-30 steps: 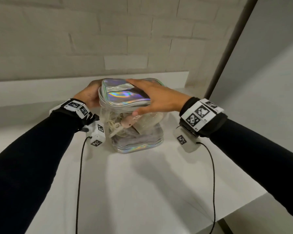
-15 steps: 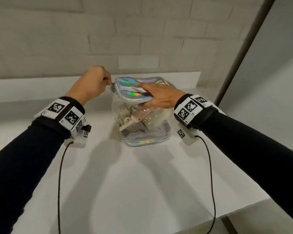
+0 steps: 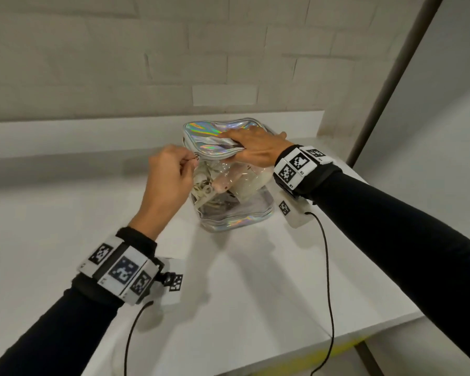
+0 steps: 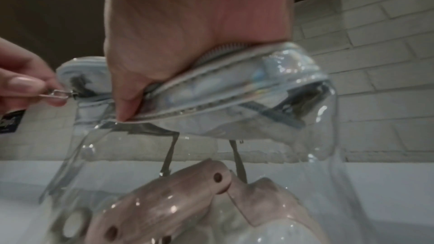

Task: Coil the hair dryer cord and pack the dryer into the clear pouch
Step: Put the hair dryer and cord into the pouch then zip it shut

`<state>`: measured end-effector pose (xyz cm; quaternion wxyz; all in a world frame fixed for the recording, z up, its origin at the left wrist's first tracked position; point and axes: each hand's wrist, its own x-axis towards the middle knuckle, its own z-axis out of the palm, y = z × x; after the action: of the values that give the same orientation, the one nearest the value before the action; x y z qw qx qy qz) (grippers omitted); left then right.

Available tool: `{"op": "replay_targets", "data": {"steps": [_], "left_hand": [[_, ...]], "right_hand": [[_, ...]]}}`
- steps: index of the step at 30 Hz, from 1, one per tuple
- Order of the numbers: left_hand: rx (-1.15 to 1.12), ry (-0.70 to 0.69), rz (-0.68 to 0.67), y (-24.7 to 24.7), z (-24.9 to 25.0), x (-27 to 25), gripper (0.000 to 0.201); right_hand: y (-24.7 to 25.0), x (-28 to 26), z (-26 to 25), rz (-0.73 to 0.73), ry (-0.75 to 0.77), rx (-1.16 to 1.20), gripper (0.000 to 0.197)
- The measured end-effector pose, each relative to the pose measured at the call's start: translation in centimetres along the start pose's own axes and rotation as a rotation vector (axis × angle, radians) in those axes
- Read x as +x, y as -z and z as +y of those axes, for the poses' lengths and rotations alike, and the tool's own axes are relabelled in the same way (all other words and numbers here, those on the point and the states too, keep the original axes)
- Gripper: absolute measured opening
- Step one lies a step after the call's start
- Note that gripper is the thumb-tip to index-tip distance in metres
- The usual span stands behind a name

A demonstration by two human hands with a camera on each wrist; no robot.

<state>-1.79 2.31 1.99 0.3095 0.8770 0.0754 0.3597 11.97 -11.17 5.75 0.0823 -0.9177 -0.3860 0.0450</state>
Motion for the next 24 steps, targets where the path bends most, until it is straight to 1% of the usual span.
{"op": "replay_targets", "data": {"steps": [1,2,3,4,6,7,8,9,10,11,12,13,14,16,17,19,21,22,24], "left_hand": [[-0.026,-0.018,-0.059,0.3,-0.6,0.0,0.009],[-0.037,-0.047,-0.132,0.8,-1.3,0.2,0.016],[-0.020,-0.084,-0.209,1.4,-2.1,0.7,0.033],[0.008,-0.126,-0.268,2.0,-2.9,1.4,0.056],[0.008,-0.196,-0.338,2.2,-3.8,2.9,0.096],[-0.044,-0.205,-0.389,2.0,-3.8,3.7,0.110],[-0.114,-0.200,-0.440,1.5,-3.6,4.2,0.114],[-0.167,-0.206,-0.472,0.8,-3.5,4.5,0.111],[-0.186,-0.230,-0.470,0.1,-3.3,4.6,0.105],[-0.188,-0.251,-0.455,-0.4,-3.5,4.8,0.101],[-0.184,-0.267,-0.436,-0.6,-3.6,4.8,0.097],[-0.173,-0.280,-0.420,-0.7,-3.8,4.9,0.094],[-0.162,-0.283,-0.409,-0.5,-3.7,4.8,0.090],[-0.164,-0.249,-0.397,-0.3,-4.2,4.9,0.085],[-0.167,-0.233,-0.394,-0.3,-4.2,4.9,0.085],[-0.176,-0.211,-0.389,-0.4,-4.6,5.2,0.090],[-0.212,-0.194,-0.392,-0.6,-4.8,5.4,0.088],[-0.227,-0.194,-0.391,-0.7,-4.9,5.5,0.086],[-0.245,-0.201,-0.369,-1.1,-5.1,5.5,0.085]], "right_hand": [[0.1,-0.1,0.1,-0.007,-0.002,0.003,0.075],[0.1,0.0,0.2,-0.018,0.003,0.008,0.072],[0.2,-0.1,0.2,-0.027,0.010,0.006,0.071],[0.3,-0.1,0.1,-0.025,0.019,0.012,0.072],[0.4,-0.5,-0.4,0.036,0.053,0.020,0.079],[0.5,-0.9,-0.9,0.097,0.099,0.014,0.084],[0.6,-1.3,-1.5,0.181,0.175,-0.006,0.085],[0.5,-1.7,-2.3,0.279,0.287,-0.057,0.081],[0.3,-1.9,-2.9,0.373,0.425,-0.168,0.070],[-0.1,-1.9,-3.7,0.455,0.554,-0.314,0.055],[-0.3,-1.8,-4.4,0.500,0.643,-0.445,0.040],[-0.4,-1.7,-4.9,0.496,0.690,-0.544,0.032],[-0.5,-1.5,-5.5,0.459,0.703,-0.608,0.031],[-0.9,-0.8,-6.5,0.351,0.710,-0.637,0.034],[-0.9,-0.6,-6.8,0.332,0.722,-0.635,0.031],[-0.8,-0.3,-7.2,0.322,0.728,-0.629,0.018],[-0.6,-0.4,-7.8,0.249,0.710,-0.612,0.018],[-0.5,-0.5,-8.2,0.175,0.690,-0.616,0.016],[-0.2,-0.3,-8.5,0.137,0.687,-0.570,0.016]]}}
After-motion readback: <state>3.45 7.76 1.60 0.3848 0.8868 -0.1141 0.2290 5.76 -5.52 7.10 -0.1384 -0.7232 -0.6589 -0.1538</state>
